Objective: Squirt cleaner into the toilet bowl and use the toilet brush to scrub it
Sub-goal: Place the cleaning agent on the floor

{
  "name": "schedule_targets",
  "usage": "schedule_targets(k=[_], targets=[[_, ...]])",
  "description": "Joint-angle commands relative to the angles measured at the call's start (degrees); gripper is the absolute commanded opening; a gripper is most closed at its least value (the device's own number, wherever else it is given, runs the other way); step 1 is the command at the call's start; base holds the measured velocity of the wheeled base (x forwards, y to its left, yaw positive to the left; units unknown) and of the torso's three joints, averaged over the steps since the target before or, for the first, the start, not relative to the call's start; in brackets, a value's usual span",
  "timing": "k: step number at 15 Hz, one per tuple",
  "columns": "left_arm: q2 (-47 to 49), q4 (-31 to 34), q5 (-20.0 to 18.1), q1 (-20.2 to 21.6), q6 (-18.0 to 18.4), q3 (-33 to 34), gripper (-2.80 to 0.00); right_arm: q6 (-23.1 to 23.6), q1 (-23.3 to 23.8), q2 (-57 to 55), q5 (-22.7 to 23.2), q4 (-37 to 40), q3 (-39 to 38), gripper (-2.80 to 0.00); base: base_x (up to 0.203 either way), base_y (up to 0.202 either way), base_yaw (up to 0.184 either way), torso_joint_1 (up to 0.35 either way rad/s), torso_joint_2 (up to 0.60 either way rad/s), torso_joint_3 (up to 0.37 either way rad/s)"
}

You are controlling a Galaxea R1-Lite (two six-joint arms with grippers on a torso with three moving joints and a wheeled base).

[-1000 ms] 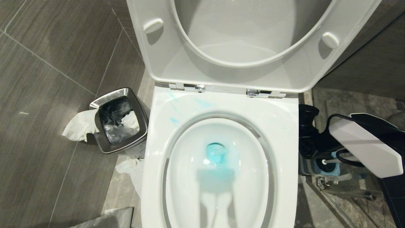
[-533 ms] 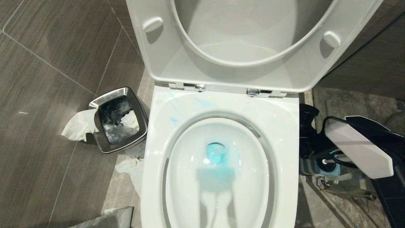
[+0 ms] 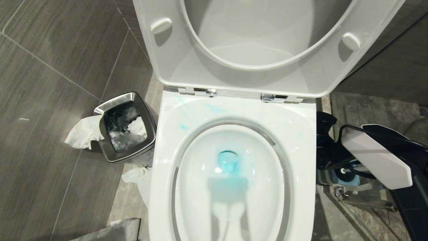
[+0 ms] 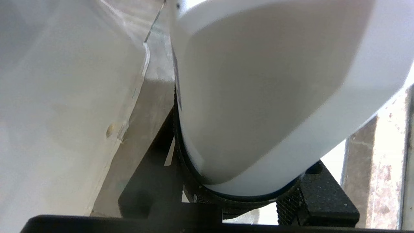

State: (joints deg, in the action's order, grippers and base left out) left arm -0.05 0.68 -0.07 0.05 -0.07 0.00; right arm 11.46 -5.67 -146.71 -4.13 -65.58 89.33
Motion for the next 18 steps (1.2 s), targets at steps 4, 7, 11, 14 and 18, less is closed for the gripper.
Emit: schedule_targets(k=[4,7,11,14,18], targets=[[0.0,0.0,0.1,0.0,0.4,0.0,-2.8,-0.2,0.1,-0.2,0.1,-0.5,0.3,-2.8,0.0,0.0,0.0,0.0,0.0,0.0],[0.0,0.0,-0.1,0.0,0.5,0.0,-2.8,-0.3,0.2,-0.2,0.1,-0.6,0.4,-2.8,0.0,0.0,0.0,0.0,0.0,0.0],[0.0,0.0,0.0,0.0,0.5,0.0,-2.8,-0.3,0.4,-0.6,0.1,-0.6,1.1,-2.8,0.0,0.0,0.0,0.0,0.0,0.0],[0.0,0.0,0.0,0.0,0.5,0.0,-2.8,-0.4,0.5,-0.9,0.2,-0.6,1.5,-2.8,0.0,0.0,0.0,0.0,0.0,0.0],[0.0,0.0,-0.1,0.0,0.5,0.0,-2.8,-0.5,0.6,-0.9,0.2,-0.6,1.5,-2.8,0.0,0.0,0.0,0.0,0.0,0.0]])
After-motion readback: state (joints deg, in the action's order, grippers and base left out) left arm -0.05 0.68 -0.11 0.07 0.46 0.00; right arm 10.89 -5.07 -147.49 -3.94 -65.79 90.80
